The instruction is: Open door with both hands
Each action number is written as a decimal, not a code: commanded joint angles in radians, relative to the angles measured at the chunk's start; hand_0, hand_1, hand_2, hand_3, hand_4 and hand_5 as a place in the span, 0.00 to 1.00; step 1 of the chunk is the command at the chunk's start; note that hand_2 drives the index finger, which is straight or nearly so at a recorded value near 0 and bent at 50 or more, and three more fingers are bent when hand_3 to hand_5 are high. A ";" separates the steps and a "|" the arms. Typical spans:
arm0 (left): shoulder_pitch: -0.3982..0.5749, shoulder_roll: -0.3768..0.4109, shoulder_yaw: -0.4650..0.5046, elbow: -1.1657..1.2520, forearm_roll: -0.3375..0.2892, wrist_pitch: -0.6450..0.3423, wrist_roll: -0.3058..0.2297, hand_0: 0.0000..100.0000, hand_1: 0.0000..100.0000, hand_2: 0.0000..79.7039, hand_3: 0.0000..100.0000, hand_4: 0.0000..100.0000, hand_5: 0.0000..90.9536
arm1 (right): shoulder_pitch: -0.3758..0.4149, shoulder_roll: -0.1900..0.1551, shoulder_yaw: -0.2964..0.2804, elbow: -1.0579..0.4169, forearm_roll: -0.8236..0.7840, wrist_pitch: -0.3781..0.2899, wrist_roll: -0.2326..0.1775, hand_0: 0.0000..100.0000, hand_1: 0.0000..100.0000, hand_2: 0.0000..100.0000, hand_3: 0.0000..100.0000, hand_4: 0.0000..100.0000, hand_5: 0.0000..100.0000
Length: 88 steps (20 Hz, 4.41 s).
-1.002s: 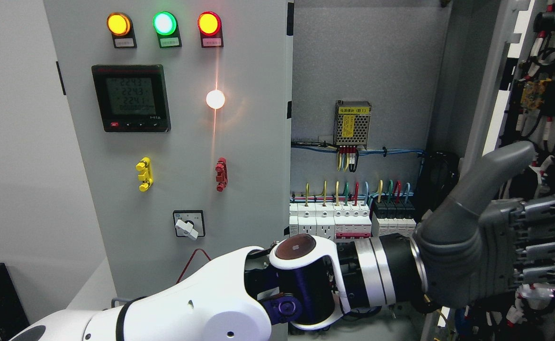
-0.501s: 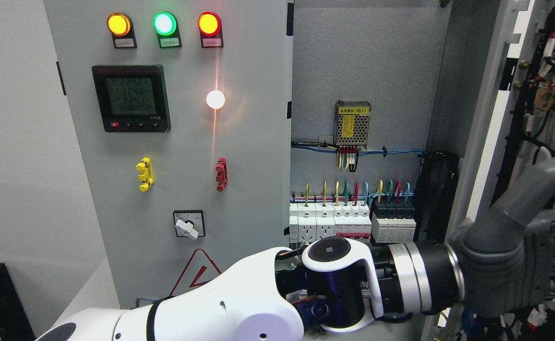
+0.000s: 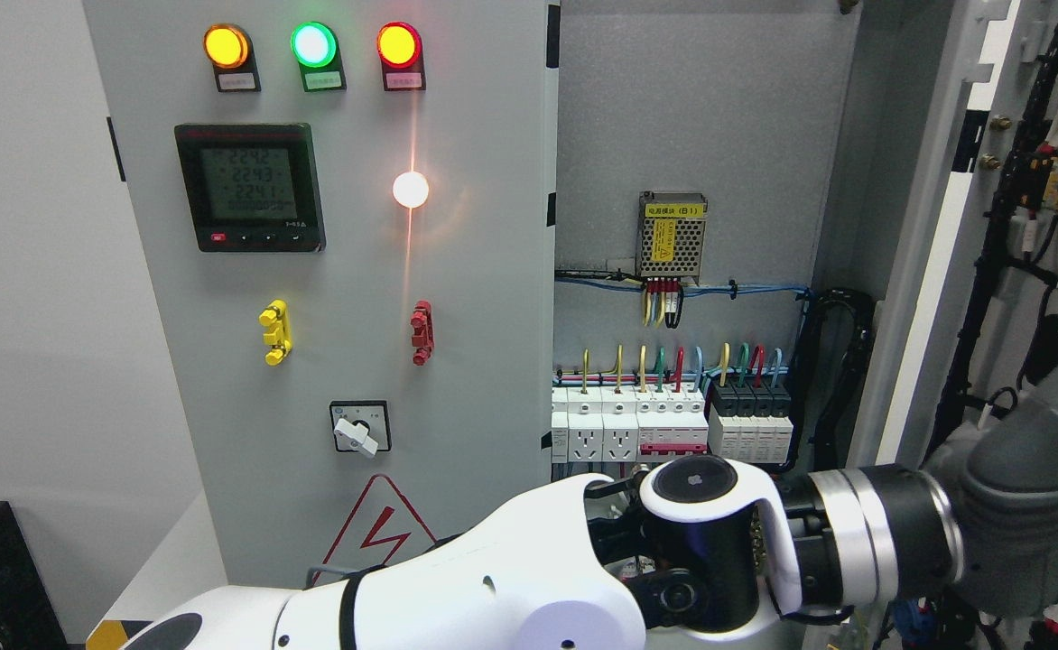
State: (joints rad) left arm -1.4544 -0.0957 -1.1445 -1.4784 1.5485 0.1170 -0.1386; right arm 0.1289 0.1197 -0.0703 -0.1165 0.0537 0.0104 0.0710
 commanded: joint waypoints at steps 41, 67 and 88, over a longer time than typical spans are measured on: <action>0.132 0.479 0.029 -0.359 0.008 0.012 -0.009 0.00 0.00 0.00 0.00 0.00 0.00 | 0.000 0.000 0.000 0.000 0.000 0.000 0.000 0.00 0.00 0.00 0.00 0.00 0.00; 1.074 0.850 0.123 -0.258 -0.384 -0.007 -0.009 0.00 0.00 0.00 0.00 0.00 0.00 | 0.000 0.000 0.000 0.000 0.000 0.000 0.001 0.00 0.00 0.00 0.00 0.00 0.00; 1.410 0.524 0.344 0.740 -0.527 -0.111 -0.136 0.00 0.00 0.00 0.00 0.00 0.00 | 0.000 0.000 0.001 0.000 0.000 0.000 0.000 0.00 0.00 0.00 0.00 0.00 0.00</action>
State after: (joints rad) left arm -0.0935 0.5859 -0.9082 -1.2180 1.0777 0.0071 -0.2282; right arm 0.1289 0.1197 -0.0703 -0.1166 0.0537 0.0104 0.0709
